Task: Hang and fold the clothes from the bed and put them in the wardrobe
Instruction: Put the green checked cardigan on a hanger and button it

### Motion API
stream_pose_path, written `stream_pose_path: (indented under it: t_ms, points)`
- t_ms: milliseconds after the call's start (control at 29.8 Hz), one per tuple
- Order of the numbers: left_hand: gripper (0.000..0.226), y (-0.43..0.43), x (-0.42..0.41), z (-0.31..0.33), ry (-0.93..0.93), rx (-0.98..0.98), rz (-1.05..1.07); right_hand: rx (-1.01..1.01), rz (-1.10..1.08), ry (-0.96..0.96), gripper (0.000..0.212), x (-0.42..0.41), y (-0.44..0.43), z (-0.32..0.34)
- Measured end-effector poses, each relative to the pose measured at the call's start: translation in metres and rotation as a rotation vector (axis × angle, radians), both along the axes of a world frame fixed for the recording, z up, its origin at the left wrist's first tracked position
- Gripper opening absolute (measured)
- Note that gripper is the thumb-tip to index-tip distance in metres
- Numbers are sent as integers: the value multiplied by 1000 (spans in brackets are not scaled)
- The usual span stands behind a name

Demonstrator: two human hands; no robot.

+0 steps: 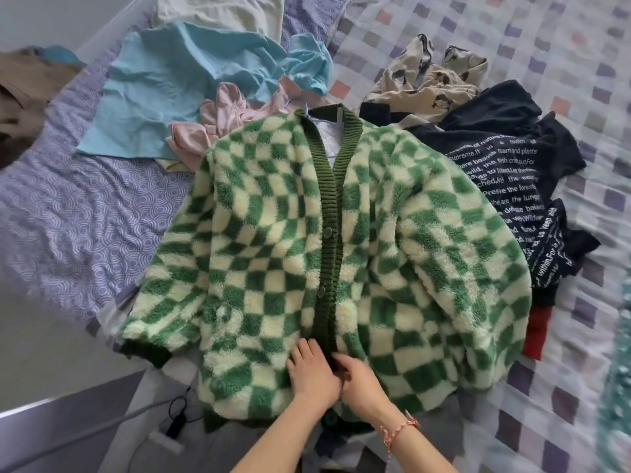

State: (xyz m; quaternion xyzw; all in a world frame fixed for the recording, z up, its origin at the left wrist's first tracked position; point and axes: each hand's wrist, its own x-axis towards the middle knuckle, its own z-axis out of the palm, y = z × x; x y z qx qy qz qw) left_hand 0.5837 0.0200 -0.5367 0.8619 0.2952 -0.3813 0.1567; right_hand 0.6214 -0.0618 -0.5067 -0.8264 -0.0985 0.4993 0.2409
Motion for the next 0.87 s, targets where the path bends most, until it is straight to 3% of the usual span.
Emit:
stream_pose_path:
  t_ms: [101,201,302,436,537,604,739,839,873]
  points:
    - [76,-2,-1,-2,-102,99,28,-80,-31,-112,51,6,-4,-4]
    - [41,10,-1,-9,-213,138,87,-97,9,-107,47,10,-11,-9]
    - [35,13,-1,-11,-224,58,213,-120,76,-104,45,11,-14,-16]
    - [33,20,-9,-7,-273,-83,576,-115,61,-74,45,0,-5,-26]
    - [40,31,-15,-8,-333,-229,953,-171,67,-195,41,-5,2,-37]
    - [35,31,-15,3,-440,-234,1056,-194,80,-282,30,-6,7,-39]
    - [24,21,-19,29,-824,-213,1044,-66,-192,-275,12,-12,11,-35]
    - [59,22,-28,29,-852,-217,707,42,-455,-244,16,-14,7,-23]
    - [57,23,-29,31,-805,-202,600,93,-539,-204,17,-13,5,-16]
